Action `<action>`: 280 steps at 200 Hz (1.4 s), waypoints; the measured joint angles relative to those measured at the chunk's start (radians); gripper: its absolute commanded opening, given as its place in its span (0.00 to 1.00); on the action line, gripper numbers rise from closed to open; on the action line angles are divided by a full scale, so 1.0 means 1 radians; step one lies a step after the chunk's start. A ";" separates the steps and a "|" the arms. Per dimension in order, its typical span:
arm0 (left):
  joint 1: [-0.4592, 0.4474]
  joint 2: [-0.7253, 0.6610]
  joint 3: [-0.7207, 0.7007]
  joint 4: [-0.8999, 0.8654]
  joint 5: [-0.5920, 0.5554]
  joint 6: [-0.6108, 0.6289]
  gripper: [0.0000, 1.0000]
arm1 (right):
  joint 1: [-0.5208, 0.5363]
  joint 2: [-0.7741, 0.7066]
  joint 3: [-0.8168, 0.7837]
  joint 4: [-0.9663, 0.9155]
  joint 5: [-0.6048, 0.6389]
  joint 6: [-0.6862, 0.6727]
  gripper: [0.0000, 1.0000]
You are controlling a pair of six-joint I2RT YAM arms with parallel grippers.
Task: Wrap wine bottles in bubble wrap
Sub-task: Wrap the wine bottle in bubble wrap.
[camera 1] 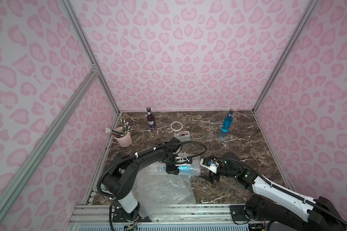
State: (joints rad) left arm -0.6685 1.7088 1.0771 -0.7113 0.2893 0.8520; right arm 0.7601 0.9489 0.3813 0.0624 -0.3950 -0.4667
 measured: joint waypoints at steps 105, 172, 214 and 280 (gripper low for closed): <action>0.019 0.168 0.163 -0.200 0.147 -0.051 0.48 | 0.354 0.394 0.056 0.383 0.467 -0.303 0.91; 0.021 0.201 0.185 -0.201 0.158 -0.093 0.49 | 0.320 0.552 0.138 0.405 0.452 -0.356 0.88; 0.021 0.208 0.188 -0.173 0.151 -0.120 0.50 | 0.294 0.604 0.164 0.392 0.424 -0.403 0.86; 0.021 0.215 0.189 -0.212 0.177 -0.086 0.50 | 0.251 0.525 0.101 0.271 0.490 -0.390 0.88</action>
State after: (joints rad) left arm -0.6479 1.9240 1.2659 -0.9234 0.4667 0.7658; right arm 1.0111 1.4738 0.4824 0.3332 0.0952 -0.8566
